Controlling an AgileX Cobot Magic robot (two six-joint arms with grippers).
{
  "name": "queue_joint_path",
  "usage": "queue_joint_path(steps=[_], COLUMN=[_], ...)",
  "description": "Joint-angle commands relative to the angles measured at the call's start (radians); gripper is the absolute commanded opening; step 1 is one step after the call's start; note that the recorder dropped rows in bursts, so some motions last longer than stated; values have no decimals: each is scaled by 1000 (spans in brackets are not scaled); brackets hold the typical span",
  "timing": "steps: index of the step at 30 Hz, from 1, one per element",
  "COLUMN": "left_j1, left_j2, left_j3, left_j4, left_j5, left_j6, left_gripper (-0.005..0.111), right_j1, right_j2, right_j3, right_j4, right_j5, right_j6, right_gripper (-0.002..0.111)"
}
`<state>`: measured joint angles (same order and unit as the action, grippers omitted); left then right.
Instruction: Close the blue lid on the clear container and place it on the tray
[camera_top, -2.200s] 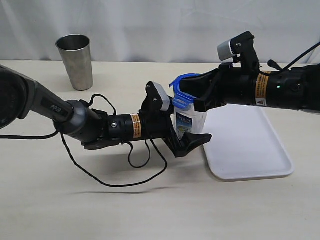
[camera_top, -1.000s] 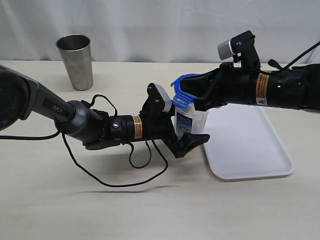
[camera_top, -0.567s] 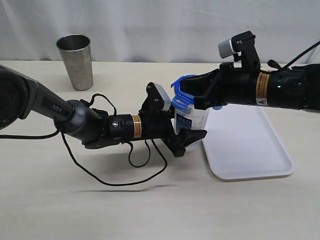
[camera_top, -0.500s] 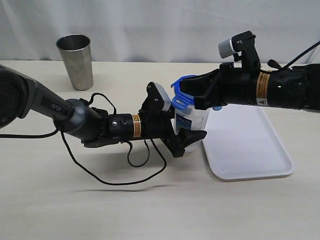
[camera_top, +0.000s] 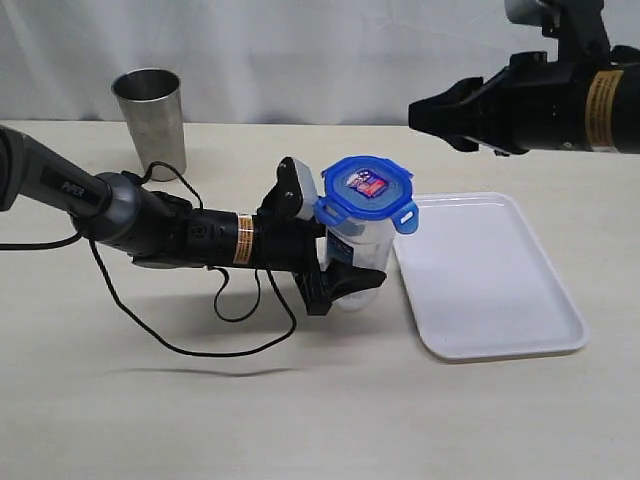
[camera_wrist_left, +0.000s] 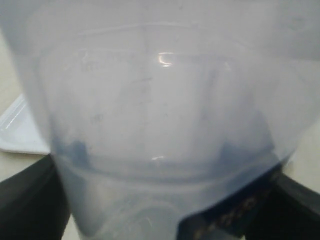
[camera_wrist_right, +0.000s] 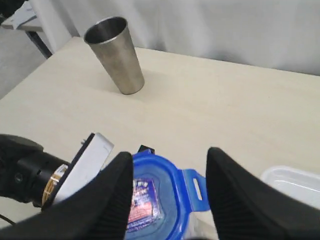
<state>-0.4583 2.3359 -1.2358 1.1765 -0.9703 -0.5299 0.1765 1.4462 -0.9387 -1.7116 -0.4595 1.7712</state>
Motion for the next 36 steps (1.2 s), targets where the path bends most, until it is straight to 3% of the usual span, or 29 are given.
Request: queue_joint_path(steps=[1,3,6,7,8,9,10,15,17,20,22,30,36], left_j1=[7,7,10,9,17,24,34,59,63,63,63,63,63], left_j2=[0,0,0,0,0,0,0,0,0,0,0,0,0], left_j3=[0,2,2,2,2,2,2,2,2,2,2,2,2], left_j4=[71,105,122,122,122,122,122,126,166,186,206,251,255], left_j5=[-1,-1,-1,-9,-12,-12,-15,-47,-60,-60,-63,-113,-113], left_j6=[-2,-2,-2,-2,-16,-29,-46,-48,-49,-51,-51,-79,-79], left_gripper=[0,0,0,0,0,0,0,0,0,0,0,0,0], right_j1=[-3,-1,-1,-14,-44,-55,-75,-152,-188,-198,-178,-42,-33], right_j2=[70,129,188,197,219,228,248,294,302,302,304,363,415], right_j3=[-98,-139,-118,-116,-120,-128,-160,-338,-420,-465,-481,-492,-492], right_j4=[-33,-33,-23,65,332,462,797,1676,2193,2519,2586,2515,2512], right_j5=[19,167,608,657,673,694,786,1084,1247,1369,1409,1433,1505], right_j6=[78,36,-15,-86,-332,-456,-797,-1698,-2181,-2470,-2524,-2511,-2495], right_gripper=[41,41,41,41,41,41,41,41,41,42,42,42,42])
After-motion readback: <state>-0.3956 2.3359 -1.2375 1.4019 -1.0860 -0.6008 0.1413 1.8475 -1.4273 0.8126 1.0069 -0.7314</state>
